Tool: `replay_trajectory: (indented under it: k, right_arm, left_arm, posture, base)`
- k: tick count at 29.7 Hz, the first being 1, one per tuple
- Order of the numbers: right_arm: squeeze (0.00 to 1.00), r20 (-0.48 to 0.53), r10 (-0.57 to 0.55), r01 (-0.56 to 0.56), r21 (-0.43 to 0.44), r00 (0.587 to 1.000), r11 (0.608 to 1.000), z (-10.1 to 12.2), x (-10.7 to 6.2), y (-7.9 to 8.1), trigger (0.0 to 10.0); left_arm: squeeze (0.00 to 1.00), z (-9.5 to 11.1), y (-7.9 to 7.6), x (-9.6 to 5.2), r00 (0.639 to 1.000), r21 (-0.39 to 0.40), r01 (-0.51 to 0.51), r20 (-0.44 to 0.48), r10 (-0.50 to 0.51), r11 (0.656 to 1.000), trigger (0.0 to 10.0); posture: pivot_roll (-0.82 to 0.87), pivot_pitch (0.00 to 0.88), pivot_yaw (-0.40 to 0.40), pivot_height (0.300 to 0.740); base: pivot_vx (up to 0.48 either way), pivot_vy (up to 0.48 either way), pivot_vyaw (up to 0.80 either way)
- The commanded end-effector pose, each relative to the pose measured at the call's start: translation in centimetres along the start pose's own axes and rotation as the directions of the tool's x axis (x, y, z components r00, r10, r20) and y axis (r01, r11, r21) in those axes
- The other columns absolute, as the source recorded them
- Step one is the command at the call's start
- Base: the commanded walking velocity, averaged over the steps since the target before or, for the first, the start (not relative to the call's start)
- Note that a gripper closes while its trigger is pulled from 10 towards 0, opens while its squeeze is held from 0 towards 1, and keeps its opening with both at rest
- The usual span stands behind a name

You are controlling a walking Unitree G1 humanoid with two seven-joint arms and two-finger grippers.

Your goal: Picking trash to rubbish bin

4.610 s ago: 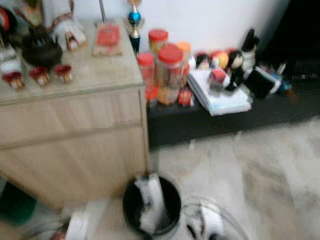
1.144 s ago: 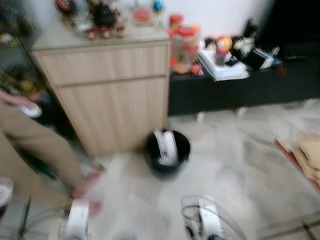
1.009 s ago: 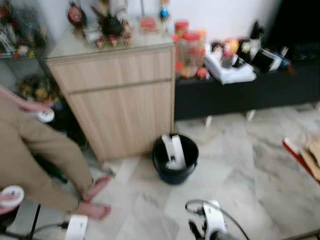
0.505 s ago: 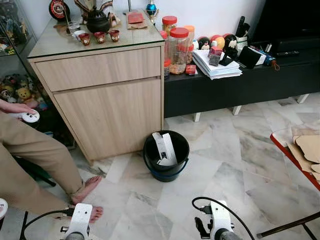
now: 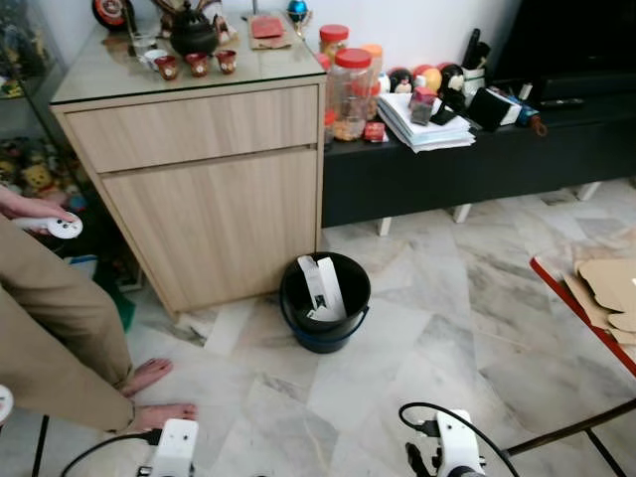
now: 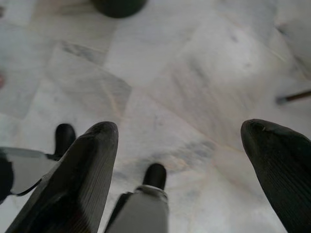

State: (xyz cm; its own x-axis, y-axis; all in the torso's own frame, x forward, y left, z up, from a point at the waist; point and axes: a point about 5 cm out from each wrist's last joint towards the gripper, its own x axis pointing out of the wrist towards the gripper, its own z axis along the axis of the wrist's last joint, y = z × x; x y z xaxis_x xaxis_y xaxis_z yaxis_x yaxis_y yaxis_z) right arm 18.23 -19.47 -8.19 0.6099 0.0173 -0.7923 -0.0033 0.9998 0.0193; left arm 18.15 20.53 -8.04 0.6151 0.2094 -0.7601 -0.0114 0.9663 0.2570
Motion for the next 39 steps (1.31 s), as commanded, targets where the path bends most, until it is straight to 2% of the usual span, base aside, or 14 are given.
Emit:
replay_trajectory:
  k: [1,6,15,23,26,32,37,39]
  right_arm:
    - [0.00,0.011,-0.031,0.031,0.016,0.999,0.999,0.0,-0.2,-1.2,10.0]
    - [0.00,0.029,-0.074,0.073,0.040,0.997,0.997,0.7,-0.3,-2.4,10.0]
    - [0.00,0.043,-0.048,0.046,0.034,0.998,0.998,1.1,-0.1,-1.5,10.0]
    - [0.00,0.041,-0.063,0.062,0.041,0.997,0.997,1.1,-0.1,-1.9,10.0]
    - [0.00,0.050,-0.044,0.043,0.016,0.998,0.999,1.7,0.0,-1.8,10.0]
    - [0.00,0.069,-0.001,0.003,-0.024,0.998,1.000,3.1,0.4,-0.6,10.0]
    - [0.00,0.070,0.020,-0.019,-0.019,0.997,1.000,3.4,0.7,0.6,10.0]
    - [0.00,0.055,0.039,-0.037,-0.026,0.998,0.999,3.0,0.7,1.3,10.0]
  left_arm:
    - [0.00,-0.6,-0.8,-0.2,1.000,0.012,0.019,-0.024,-0.018,1.000,10.0]
    - [0.00,0.1,-2.4,-0.2,0.997,0.029,0.070,-0.013,-0.070,0.997,10.0]
    - [0.00,1.4,-3.6,-0.1,0.993,0.070,0.114,0.013,-0.115,0.991,10.0]
    - [0.00,1.0,-4.3,-0.3,0.992,0.059,0.127,-0.008,-0.126,0.990,10.0]
    - [0.00,1.2,-4.5,-0.3,0.991,0.065,0.131,0.003,-0.132,0.989,10.0]
    - [0.00,1.3,-2.8,0.0,0.998,0.003,0.066,0.000,-0.066,0.998,10.0]
    - [0.00,0.6,-0.5,0.2,1.000,-0.013,-0.009,-0.008,0.009,1.000,10.0]
    - [0.00,0.1,0.8,0.1,0.998,-0.044,-0.053,-0.023,0.052,0.998,10.0]
  posture:
    - [0.02,0.101,-0.043,0.740]
    - [0.00,0.088,-0.032,0.740]
    - [-0.04,0.077,-0.047,0.740]
    - [-0.01,0.061,-0.056,0.740]
    - [0.01,0.064,-0.071,0.740]
    - [0.04,0.074,-0.092,0.740]
    - [0.08,0.078,-0.082,0.740]
    - [0.10,0.079,-0.077,0.740]
  base:
    - [0.000,0.000,0.00]
    - [0.000,0.000,0.00]
    - [0.000,0.000,0.00]
    - [0.000,0.000,0.00]
    - [0.000,0.000,0.00]
    - [0.000,0.000,0.00]
    - [0.000,0.000,0.00]
    - [0.000,0.000,0.00]
